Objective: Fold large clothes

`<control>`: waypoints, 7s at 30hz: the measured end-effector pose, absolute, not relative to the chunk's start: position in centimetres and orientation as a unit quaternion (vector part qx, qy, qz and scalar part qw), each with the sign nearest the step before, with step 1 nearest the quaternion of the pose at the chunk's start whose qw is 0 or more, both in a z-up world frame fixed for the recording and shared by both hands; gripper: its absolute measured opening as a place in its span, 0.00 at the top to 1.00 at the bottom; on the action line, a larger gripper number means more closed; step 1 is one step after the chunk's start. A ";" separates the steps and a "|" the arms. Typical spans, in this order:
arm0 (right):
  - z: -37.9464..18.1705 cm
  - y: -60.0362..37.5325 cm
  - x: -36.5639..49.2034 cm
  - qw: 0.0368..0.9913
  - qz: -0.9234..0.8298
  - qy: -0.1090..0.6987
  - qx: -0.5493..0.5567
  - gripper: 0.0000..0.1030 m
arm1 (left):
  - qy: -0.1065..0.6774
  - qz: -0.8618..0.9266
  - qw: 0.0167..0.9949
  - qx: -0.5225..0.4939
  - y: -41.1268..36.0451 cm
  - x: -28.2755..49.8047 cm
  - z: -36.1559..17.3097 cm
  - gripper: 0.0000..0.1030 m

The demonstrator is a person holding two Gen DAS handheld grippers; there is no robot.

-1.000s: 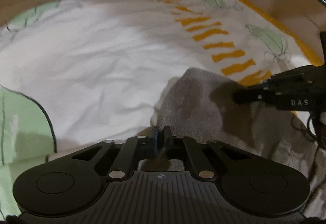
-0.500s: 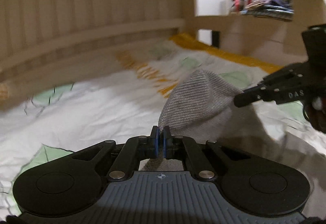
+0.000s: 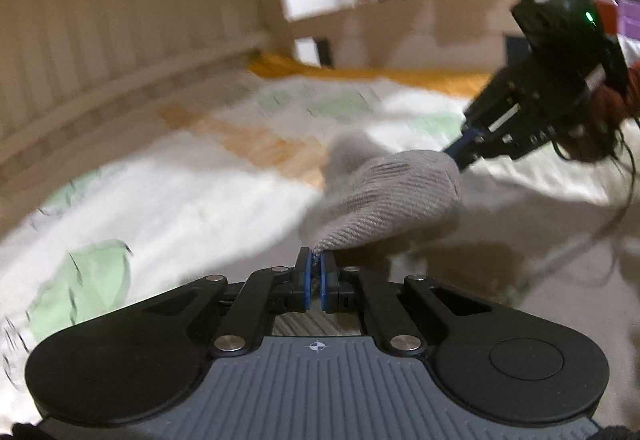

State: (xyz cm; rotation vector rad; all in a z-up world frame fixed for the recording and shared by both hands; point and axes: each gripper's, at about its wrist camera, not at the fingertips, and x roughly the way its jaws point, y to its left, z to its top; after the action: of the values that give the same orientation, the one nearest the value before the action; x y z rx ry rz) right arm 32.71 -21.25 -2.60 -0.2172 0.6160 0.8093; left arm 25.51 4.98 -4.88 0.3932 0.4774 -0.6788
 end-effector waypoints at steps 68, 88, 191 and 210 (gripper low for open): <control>-8.1 -21.8 26.3 0.904 0.160 0.374 0.132 0.89 | 0.353 -0.188 0.899 -0.181 8.9 26.9 -9.4 0.34; -8.0 -22.4 26.2 0.872 0.203 0.384 0.224 0.90 | 0.299 -0.162 0.911 -0.233 12.2 32.1 -4.9 0.96; -7.7 -19.8 39.3 0.920 0.159 0.346 0.093 0.38 | 0.364 -0.147 0.897 -0.205 13.3 37.7 -12.7 0.61; -7.1 -21.1 35.7 0.921 0.173 0.342 0.075 0.08 | 0.338 -0.121 0.910 -0.206 12.5 33.3 -8.5 0.09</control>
State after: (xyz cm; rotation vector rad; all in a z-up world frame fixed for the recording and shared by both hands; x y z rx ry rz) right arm 35.69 -21.11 -7.13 0.1535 0.7024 0.3555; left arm 33.34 12.48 -8.46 -0.4240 0.6966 -0.2493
